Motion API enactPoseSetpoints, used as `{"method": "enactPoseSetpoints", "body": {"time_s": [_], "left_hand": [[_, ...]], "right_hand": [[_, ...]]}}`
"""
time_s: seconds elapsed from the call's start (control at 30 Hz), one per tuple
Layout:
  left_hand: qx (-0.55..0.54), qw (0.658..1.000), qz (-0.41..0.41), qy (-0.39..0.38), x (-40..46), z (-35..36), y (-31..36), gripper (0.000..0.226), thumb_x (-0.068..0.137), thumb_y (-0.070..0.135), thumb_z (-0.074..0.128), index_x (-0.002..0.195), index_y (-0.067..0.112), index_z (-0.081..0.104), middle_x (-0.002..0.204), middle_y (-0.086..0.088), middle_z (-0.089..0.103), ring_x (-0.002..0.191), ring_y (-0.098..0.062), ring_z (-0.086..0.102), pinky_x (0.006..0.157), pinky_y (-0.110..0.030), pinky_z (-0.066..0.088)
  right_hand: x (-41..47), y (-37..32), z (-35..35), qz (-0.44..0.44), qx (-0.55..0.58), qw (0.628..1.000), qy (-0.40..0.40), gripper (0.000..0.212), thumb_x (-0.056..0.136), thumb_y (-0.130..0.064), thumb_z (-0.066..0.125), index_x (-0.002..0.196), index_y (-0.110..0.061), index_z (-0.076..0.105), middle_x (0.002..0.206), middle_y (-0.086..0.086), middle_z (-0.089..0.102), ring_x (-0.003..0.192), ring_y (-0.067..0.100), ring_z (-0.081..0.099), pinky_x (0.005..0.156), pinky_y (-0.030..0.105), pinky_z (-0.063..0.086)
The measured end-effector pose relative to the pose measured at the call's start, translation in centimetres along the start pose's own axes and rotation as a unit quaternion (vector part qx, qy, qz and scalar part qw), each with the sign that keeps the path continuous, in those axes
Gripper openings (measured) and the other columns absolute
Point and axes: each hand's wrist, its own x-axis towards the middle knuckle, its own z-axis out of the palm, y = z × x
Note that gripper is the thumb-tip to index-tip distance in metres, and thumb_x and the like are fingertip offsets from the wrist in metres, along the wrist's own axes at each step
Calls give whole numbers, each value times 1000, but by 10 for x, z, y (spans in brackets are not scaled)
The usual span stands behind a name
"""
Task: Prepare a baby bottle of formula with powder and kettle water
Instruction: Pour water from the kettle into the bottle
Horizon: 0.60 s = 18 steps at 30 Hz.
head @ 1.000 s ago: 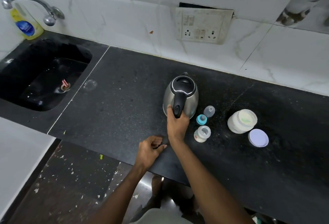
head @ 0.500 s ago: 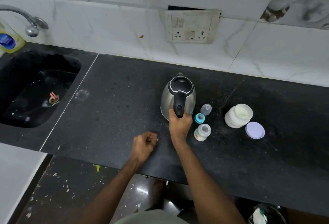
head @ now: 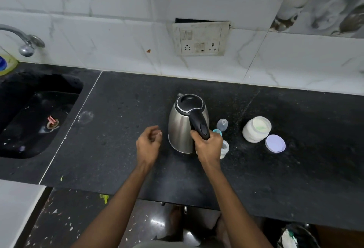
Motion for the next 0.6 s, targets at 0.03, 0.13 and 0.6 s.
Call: {"method": "enactPoseSetpoints", "body": {"time_s": [0.03, 0.13, 0.6], "left_hand": [[-11, 1000, 1, 8, 4, 0, 6, 23, 98, 5, 69, 120, 9, 71, 98, -1, 75, 85, -2, 68, 80, -11, 54], [-43, 999, 4, 28, 10, 3, 23, 17, 98, 10, 70, 115, 8, 74, 95, -2, 75, 84, -14, 67, 82, -24, 56], [-160, 981, -47, -103, -16, 51, 107, 38, 106, 32, 57, 94, -1, 70, 86, -4, 64, 82, -17, 57, 80, -36, 49]], "right_hand": [[-3, -4, -5, 6, 14, 1000, -9, 53, 74, -33, 75, 55, -1, 38, 49, 7, 36, 48, 19, 35, 42, 47, 36], [-11, -26, -22, -5, 74, 997, -39, 63, 79, -43, 76, 56, 0, 36, 49, 9, 34, 47, 20, 33, 44, 41, 31], [-15, -108, -125, -32, 160, 983, -84, 63, 80, -55, 68, 48, -7, 42, 39, 5, 31, 34, 15, 27, 44, 33, 21]]}}
